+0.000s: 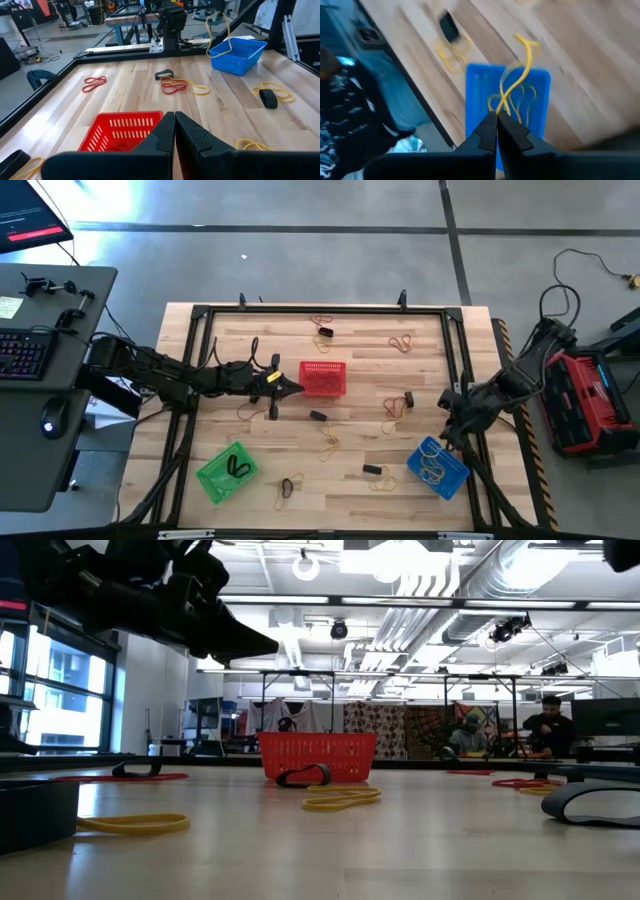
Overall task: Sort rubber bands into baskets
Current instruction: Put the yellow rubber band bin into the blue bin
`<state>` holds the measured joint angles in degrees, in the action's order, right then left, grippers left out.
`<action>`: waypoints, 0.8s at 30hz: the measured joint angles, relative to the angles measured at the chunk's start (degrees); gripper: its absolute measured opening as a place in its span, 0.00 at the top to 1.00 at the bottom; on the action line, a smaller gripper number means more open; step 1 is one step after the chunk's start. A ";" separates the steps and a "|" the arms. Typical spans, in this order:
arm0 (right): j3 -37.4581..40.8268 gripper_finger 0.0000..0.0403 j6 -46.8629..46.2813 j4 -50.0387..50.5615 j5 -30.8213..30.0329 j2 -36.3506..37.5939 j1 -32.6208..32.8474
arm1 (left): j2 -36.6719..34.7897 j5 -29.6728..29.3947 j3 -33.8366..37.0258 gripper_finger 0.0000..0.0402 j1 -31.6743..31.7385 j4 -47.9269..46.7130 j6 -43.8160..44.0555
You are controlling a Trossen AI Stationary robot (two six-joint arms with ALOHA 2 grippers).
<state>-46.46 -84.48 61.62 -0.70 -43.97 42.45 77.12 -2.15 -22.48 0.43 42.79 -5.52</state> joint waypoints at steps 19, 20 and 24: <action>0.00 1.00 -17.32 -2.56 6.38 -14.53 15.01 | 0.00 0.00 0.00 0.99 0.00 0.18 -0.90; 0.00 1.00 -18.08 -2.22 6.35 -14.78 15.61 | 0.00 0.00 0.00 0.99 0.00 0.24 -1.05; 0.00 1.00 -20.68 2.34 4.31 -15.25 17.34 | 0.00 0.00 0.00 0.99 0.00 0.25 -1.04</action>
<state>-46.46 -105.16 63.96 3.61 -59.22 59.79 77.12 -2.15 -22.48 0.43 43.04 -6.56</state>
